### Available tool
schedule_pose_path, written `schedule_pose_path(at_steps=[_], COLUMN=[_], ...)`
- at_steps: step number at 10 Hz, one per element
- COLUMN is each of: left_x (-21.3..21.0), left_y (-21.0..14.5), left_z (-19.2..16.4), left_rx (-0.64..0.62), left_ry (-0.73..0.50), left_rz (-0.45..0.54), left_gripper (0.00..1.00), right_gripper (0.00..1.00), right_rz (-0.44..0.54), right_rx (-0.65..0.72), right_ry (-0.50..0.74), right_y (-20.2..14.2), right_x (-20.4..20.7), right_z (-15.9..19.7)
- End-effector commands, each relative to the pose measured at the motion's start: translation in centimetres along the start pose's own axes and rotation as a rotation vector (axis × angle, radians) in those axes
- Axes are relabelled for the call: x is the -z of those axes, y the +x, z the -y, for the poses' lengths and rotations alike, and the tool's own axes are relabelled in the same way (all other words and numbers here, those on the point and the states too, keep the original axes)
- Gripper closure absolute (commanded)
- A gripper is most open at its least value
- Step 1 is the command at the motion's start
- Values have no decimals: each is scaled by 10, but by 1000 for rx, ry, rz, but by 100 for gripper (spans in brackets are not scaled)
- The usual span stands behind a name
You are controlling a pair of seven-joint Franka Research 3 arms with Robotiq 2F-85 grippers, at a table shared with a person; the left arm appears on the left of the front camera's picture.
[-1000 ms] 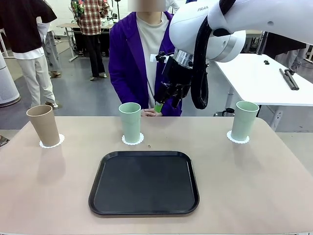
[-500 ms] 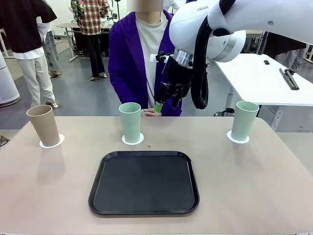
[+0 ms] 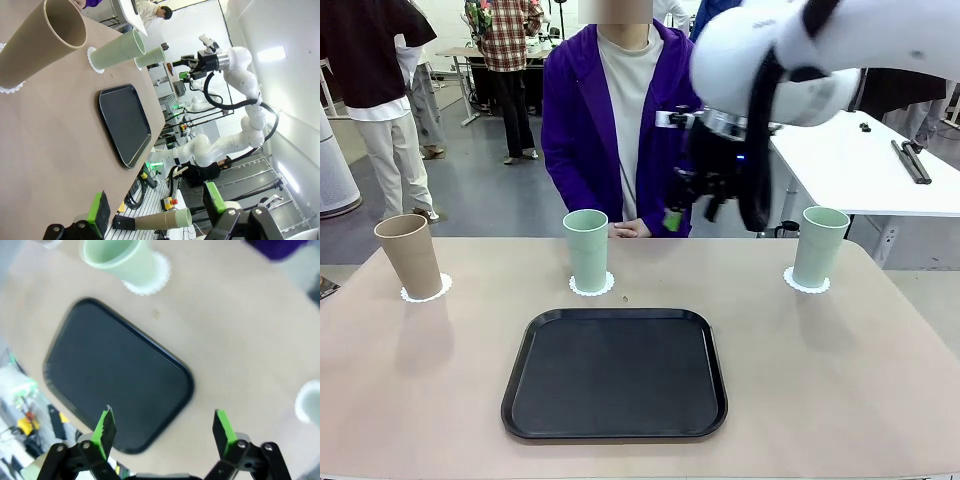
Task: Place coasters on the table and set cups on them.
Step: Take one Reusable plastic cup from the Flat Tray and place it on a coaster set by the human.
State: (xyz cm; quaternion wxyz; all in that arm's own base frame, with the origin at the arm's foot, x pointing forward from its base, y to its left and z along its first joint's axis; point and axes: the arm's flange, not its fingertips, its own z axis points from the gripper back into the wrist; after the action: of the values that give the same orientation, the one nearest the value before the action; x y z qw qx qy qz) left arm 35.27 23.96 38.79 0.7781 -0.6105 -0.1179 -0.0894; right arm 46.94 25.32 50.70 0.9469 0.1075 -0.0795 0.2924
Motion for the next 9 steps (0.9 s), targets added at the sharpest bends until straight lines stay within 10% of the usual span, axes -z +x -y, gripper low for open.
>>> schedule_pose_path(at_steps=[1,9], left_x=[-1,-1], left_y=[-1,-1], left_z=[2,2], left_rx=[5,5], left_ry=[-3,-3], left_rz=[5,5], left_gripper=[0,0], right_gripper=[0,0], right_rz=[0,60], right_rx=[211,487], right_ry=[-55,-36], right_y=[-59,-160], right_x=[-16,-79], right_z=[42,164])
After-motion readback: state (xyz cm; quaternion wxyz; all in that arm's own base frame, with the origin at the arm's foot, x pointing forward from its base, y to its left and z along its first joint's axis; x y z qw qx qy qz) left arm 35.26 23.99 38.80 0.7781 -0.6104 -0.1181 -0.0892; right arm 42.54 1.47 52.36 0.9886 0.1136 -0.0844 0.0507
